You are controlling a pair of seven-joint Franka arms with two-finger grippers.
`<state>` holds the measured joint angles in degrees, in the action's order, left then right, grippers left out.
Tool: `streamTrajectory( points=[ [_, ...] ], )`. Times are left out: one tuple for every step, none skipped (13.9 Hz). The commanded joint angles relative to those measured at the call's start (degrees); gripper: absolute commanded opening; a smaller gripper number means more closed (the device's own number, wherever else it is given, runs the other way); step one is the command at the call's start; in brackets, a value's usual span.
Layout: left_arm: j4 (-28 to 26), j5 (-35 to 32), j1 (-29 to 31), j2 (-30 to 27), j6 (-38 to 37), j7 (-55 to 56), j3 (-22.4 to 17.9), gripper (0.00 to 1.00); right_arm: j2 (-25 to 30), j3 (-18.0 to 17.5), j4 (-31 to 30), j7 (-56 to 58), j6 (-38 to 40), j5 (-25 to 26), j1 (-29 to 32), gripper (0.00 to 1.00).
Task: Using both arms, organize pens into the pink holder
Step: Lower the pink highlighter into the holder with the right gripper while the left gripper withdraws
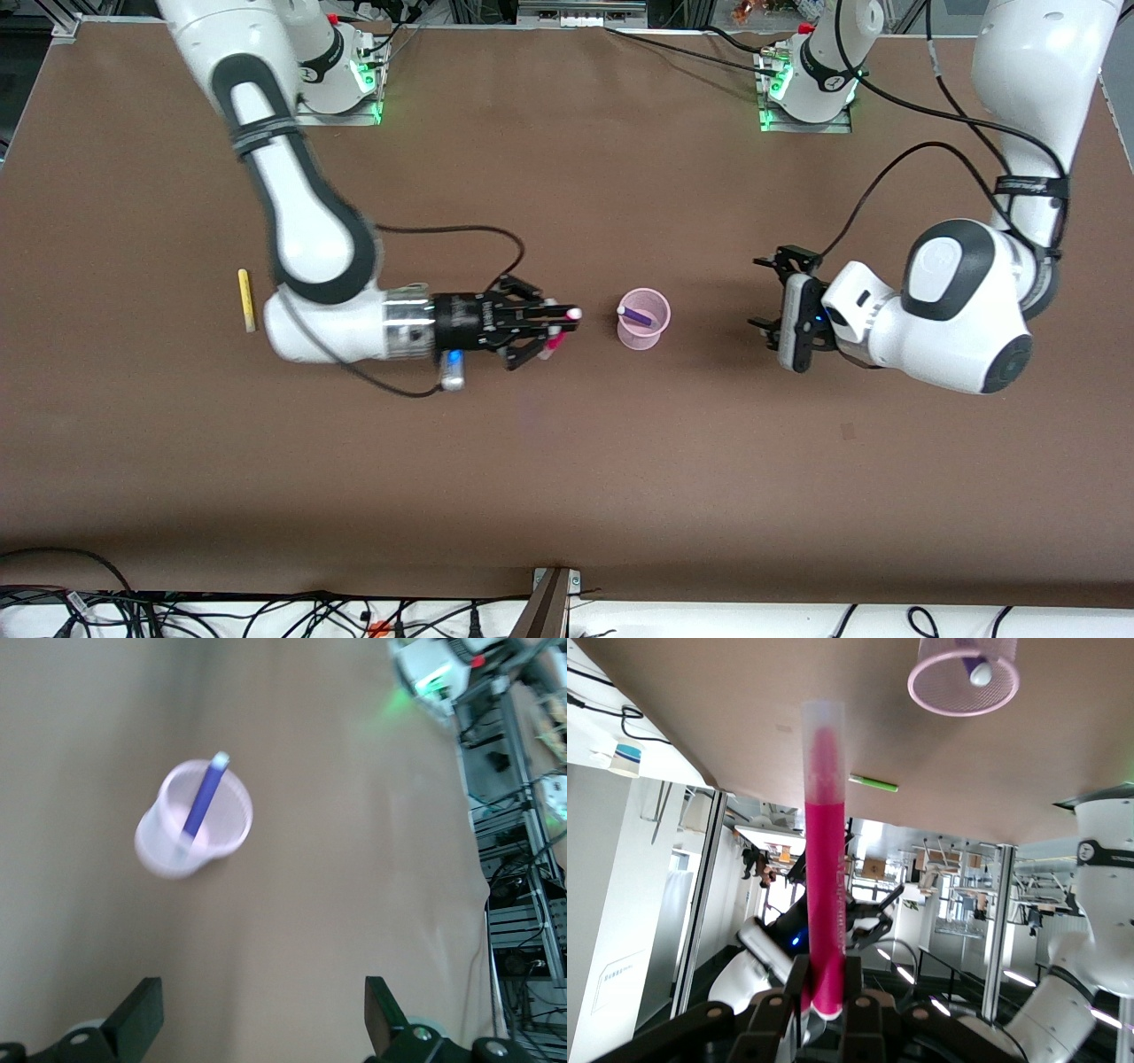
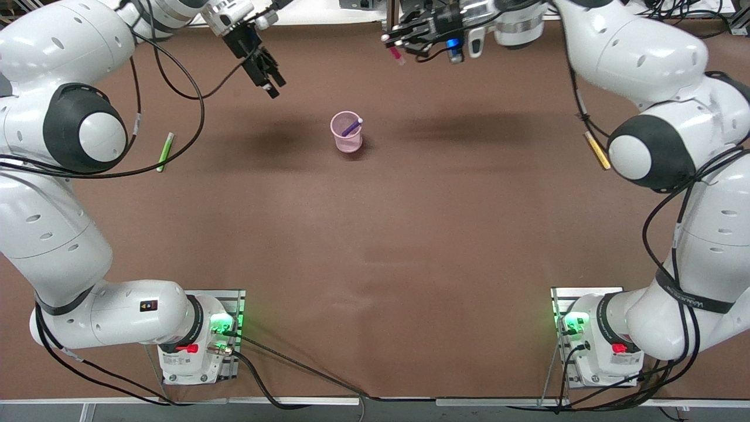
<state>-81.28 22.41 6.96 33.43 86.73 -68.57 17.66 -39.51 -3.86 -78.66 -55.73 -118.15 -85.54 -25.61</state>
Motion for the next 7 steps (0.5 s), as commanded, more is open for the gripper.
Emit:
streamTrajectory(
  points=[
    [4.9,-5.8,1.0,-1.0,-3.8,10.5,-1.6,1.00,0.0,0.4,-0.5,-0.6,-10.7,-4.3,-7.6,0.00],
    [7.4,-9.4,0.9,-2.1,-4.5,13.1,-1.7,1.00,-0.5,0.4,-0.5,-0.6,-14.6,-5.2,-9.8,0.00],
    [8.8,-13.0,0.9,-3.3,-5.2,16.3,-1.6,1.00,-0.9,0.4,-0.4,-0.4,-17.2,-5.7,-11.8,0.00],
    [8.9,-16.0,0.9,-4.5,-5.3,18.9,-1.6,1.00,-1.7,0.4,-0.4,-0.3,-18.3,-5.9,-13.2,0.00],
    [8.9,-18.5,0.9,-5.8,-5.3,20.9,-1.7,1.00,-2.3,0.4,-0.2,-0.2,-19.1,-5.9,-14.4,0.00],
    [8.9,-21.1,0.9,-7.2,-5.3,23.5,-1.7,1.00,-2.9,0.4,-0.1,-0.2,-20.0,-5.9,-15.2,0.00],
    [7.9,-22.1,0.9,-9.9,-5.0,26.3,-1.8,1.00,-3.5,0.4,-0.1,-0.2,-20.7,-5.9,-15.6,0.00]
  ],
)
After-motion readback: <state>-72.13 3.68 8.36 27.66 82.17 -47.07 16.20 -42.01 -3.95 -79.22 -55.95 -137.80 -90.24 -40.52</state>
